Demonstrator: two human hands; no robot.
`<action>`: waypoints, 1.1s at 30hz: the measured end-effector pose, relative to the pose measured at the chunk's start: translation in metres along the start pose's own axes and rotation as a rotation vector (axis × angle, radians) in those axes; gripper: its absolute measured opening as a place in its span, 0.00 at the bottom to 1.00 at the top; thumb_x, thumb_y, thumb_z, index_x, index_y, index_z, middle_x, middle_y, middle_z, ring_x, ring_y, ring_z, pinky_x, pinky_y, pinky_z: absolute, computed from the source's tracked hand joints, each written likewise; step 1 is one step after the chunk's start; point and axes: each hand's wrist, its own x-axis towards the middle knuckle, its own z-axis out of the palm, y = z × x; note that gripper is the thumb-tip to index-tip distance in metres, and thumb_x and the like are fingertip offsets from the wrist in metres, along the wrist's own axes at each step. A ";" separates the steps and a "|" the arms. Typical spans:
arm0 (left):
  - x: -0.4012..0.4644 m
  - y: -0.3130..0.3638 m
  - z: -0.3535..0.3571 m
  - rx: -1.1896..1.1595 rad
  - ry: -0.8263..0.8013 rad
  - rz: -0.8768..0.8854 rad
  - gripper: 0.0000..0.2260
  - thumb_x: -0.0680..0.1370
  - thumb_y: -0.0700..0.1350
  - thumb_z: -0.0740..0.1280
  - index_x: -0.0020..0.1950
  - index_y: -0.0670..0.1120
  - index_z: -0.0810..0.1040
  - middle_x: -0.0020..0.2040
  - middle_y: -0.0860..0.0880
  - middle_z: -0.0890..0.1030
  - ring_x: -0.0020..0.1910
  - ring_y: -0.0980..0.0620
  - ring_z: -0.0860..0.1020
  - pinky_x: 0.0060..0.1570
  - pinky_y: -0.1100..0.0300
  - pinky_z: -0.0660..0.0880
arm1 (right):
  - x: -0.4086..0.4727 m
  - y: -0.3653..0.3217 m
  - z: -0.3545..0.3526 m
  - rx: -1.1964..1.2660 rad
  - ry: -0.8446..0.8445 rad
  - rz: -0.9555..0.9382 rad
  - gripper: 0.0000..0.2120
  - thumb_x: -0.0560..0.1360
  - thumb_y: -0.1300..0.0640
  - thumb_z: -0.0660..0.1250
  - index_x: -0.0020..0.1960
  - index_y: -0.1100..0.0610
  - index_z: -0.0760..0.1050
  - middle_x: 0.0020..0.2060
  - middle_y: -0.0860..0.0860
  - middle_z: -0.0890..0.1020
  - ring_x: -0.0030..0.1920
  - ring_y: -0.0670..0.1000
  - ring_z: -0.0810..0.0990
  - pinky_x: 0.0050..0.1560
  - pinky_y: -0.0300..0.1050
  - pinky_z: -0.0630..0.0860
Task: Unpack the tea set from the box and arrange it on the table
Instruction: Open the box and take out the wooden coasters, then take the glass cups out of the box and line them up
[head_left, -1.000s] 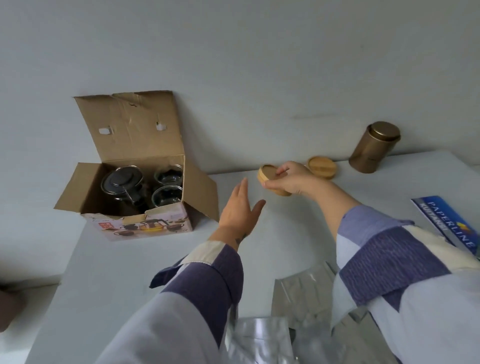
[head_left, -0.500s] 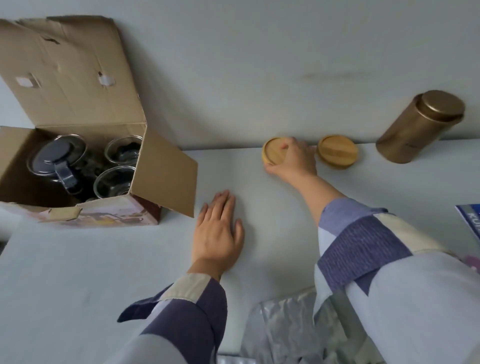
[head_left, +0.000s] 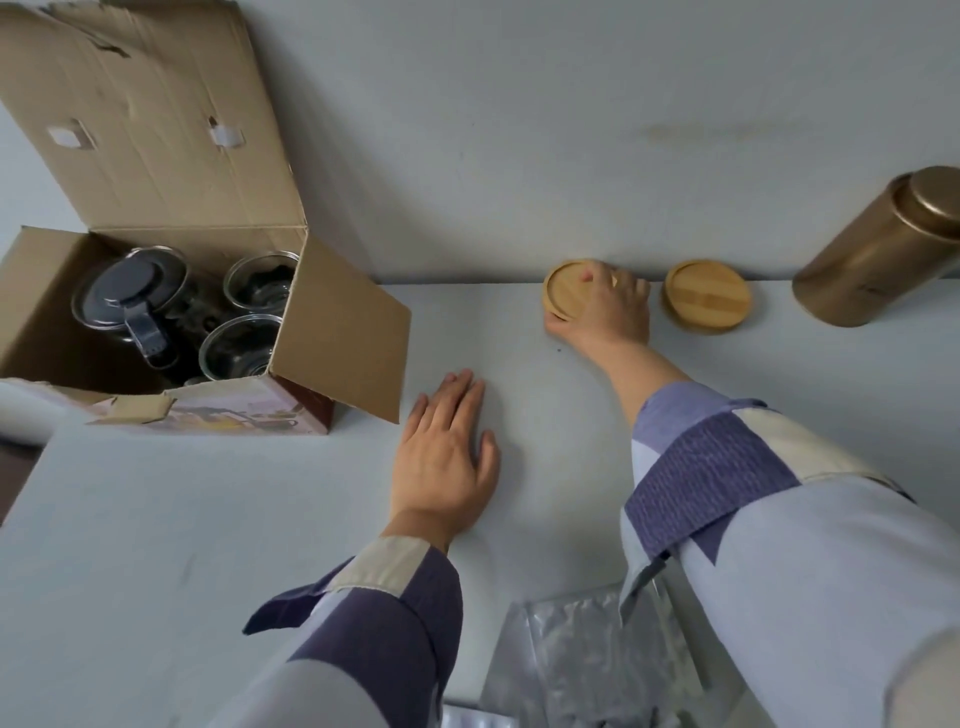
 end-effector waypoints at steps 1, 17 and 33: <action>0.000 0.000 0.000 0.003 0.002 0.000 0.27 0.77 0.53 0.53 0.75 0.47 0.64 0.75 0.50 0.63 0.75 0.53 0.59 0.75 0.55 0.51 | 0.000 -0.001 -0.002 -0.003 -0.021 0.005 0.30 0.63 0.41 0.72 0.62 0.51 0.68 0.63 0.56 0.70 0.63 0.60 0.66 0.62 0.48 0.66; 0.009 0.006 -0.041 -0.136 -0.081 0.028 0.21 0.79 0.39 0.56 0.73 0.44 0.65 0.74 0.49 0.65 0.72 0.49 0.64 0.70 0.57 0.59 | -0.092 -0.033 -0.043 0.164 -0.231 -0.040 0.33 0.77 0.49 0.65 0.75 0.58 0.55 0.73 0.56 0.64 0.72 0.57 0.63 0.68 0.46 0.63; -0.007 -0.168 -0.197 0.160 0.042 -0.291 0.31 0.80 0.58 0.54 0.78 0.43 0.50 0.78 0.46 0.51 0.77 0.48 0.46 0.75 0.48 0.44 | -0.173 -0.232 -0.031 0.210 -0.206 -0.390 0.18 0.76 0.57 0.64 0.66 0.53 0.73 0.62 0.51 0.78 0.62 0.53 0.76 0.61 0.48 0.73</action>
